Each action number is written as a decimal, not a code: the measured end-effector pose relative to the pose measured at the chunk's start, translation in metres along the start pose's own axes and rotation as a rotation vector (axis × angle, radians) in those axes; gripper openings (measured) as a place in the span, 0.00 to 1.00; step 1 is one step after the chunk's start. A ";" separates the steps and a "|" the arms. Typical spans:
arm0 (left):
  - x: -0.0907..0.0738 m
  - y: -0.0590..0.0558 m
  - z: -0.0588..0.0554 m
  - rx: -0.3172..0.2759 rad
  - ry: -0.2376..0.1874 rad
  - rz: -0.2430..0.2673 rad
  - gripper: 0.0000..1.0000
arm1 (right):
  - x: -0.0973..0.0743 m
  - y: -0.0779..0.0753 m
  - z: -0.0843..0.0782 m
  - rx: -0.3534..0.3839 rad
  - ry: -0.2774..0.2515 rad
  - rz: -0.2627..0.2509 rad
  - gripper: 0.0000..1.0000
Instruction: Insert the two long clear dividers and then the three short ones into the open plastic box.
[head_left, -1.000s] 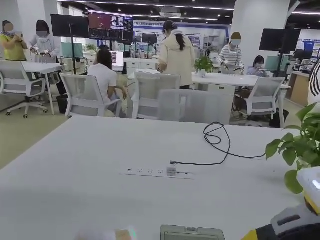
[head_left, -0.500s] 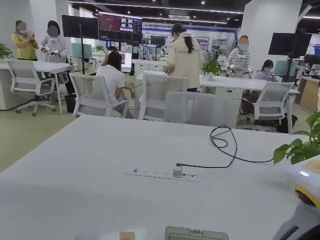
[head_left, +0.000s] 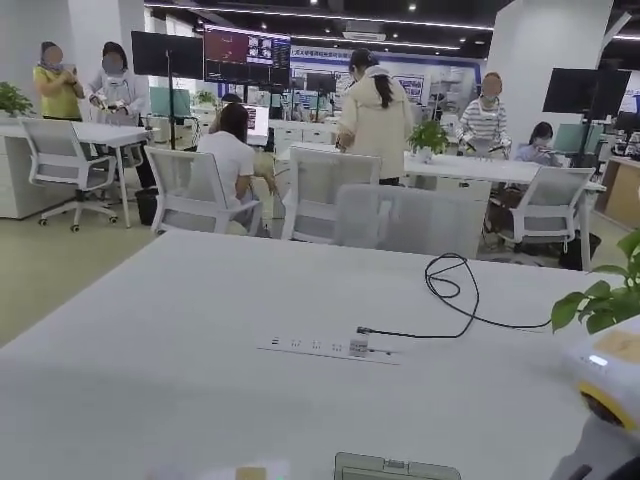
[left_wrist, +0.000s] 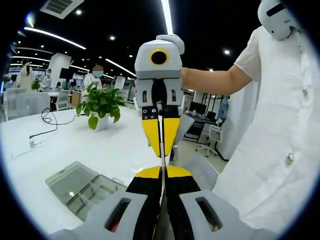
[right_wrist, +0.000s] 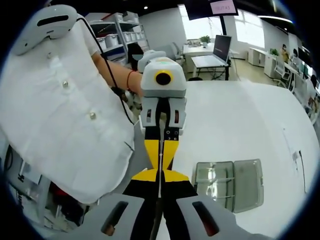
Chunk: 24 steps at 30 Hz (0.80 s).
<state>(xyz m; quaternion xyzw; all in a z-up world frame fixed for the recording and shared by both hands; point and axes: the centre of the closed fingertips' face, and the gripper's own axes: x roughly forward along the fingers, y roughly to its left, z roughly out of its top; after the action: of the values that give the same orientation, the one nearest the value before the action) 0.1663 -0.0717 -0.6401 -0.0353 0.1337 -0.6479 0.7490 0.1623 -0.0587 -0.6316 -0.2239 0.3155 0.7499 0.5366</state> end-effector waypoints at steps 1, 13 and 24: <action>0.000 0.000 -0.001 0.003 0.004 0.002 0.00 | 0.000 0.000 0.000 0.001 0.001 -0.001 0.03; -0.005 0.003 -0.008 -0.049 0.012 0.023 0.06 | 0.005 -0.008 -0.001 0.003 0.000 -0.017 0.03; -0.024 0.024 -0.026 -0.059 0.060 0.138 0.29 | -0.001 -0.027 0.005 0.003 -0.026 -0.074 0.03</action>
<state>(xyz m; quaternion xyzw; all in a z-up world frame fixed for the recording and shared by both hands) 0.1800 -0.0410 -0.6669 -0.0287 0.1772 -0.5912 0.7863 0.1885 -0.0497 -0.6344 -0.2249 0.3013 0.7320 0.5682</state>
